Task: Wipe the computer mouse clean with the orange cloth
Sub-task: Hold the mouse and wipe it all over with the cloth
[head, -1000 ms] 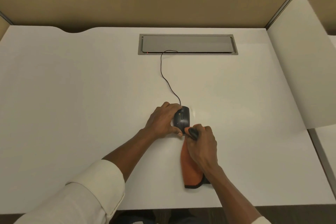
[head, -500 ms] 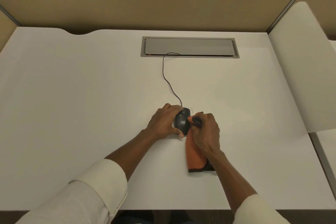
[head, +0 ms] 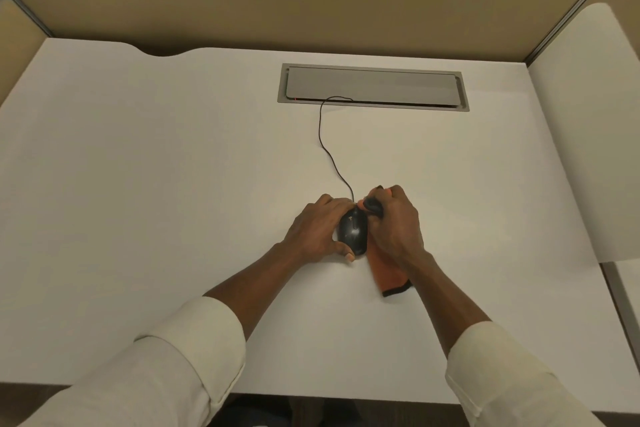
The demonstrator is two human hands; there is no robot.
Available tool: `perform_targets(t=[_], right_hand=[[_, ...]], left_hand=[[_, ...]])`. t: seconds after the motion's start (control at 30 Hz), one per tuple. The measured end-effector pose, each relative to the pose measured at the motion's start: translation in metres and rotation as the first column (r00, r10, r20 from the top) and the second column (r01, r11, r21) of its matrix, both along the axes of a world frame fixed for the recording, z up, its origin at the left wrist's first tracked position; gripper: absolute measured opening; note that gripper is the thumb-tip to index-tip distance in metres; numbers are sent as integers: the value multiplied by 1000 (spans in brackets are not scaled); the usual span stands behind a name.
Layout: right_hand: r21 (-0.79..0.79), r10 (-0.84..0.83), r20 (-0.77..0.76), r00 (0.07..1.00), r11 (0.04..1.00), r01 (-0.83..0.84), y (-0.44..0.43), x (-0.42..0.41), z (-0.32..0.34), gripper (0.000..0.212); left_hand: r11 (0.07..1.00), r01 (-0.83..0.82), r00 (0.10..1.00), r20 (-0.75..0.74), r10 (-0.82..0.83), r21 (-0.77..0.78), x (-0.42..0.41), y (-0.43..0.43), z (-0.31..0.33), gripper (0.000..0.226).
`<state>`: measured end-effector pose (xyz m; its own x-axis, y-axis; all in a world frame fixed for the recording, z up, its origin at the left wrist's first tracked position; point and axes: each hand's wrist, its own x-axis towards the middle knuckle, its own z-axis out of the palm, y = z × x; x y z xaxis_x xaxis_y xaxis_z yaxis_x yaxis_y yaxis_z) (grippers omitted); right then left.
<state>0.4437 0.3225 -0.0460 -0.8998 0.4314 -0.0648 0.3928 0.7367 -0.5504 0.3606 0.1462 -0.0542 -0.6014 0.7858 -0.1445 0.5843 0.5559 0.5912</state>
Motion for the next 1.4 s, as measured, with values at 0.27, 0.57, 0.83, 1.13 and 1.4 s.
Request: perform_targets(t=[0.27, 0.57, 0.83, 1.13, 1.4], right_hand=[[-58, -215, 51, 975, 974, 218, -47, 52, 1, 25], [9, -129, 39, 991, 992, 128, -22, 14, 7, 22], [69, 20, 41, 999, 997, -23, -5, -10, 9, 23], [-38, -160, -49, 986, 987, 158, -60, 65, 2, 36], [-9, -130, -26, 991, 992, 130, -38, 34, 7, 29]], left_hand=[[1000, 12, 1000, 2, -12, -4, 0, 0, 3, 95], [999, 31, 1000, 5, -31, -23, 0, 1, 6, 94], [999, 17, 1000, 4, -16, -29, 1, 1, 5, 95], [999, 30, 999, -11, -30, -21, 0, 0, 6, 92], [999, 33, 999, -1, -33, -14, 0, 0, 9, 93]])
